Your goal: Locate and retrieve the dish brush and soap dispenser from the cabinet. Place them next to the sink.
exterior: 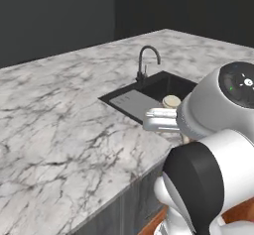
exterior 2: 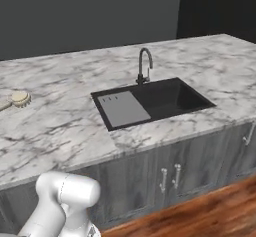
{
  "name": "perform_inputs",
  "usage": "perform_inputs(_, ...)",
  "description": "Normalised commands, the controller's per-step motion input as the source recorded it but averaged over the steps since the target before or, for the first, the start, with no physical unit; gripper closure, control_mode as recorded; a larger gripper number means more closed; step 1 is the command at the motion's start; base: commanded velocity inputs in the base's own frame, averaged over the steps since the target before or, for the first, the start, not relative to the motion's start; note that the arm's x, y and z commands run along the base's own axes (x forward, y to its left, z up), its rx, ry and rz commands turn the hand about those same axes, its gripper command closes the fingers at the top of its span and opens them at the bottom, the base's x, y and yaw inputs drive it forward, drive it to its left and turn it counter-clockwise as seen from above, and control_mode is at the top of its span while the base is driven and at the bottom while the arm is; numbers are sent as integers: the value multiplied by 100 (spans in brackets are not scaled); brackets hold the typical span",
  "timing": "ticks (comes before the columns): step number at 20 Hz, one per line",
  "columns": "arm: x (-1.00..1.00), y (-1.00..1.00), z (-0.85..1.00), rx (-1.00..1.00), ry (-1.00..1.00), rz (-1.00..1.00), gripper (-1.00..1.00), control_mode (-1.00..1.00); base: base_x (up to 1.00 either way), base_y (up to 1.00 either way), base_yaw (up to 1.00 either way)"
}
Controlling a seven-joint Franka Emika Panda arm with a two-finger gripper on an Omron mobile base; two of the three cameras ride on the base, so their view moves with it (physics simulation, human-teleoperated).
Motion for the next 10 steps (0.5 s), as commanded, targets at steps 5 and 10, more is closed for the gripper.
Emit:
perform_inputs(5, 0, 0, 0, 0, 0, 0, 100, 100, 0, 18, 44)
perform_inputs(10, 0, 0, 0, 0, 0, 0, 100, 100, 21, 23, 31)
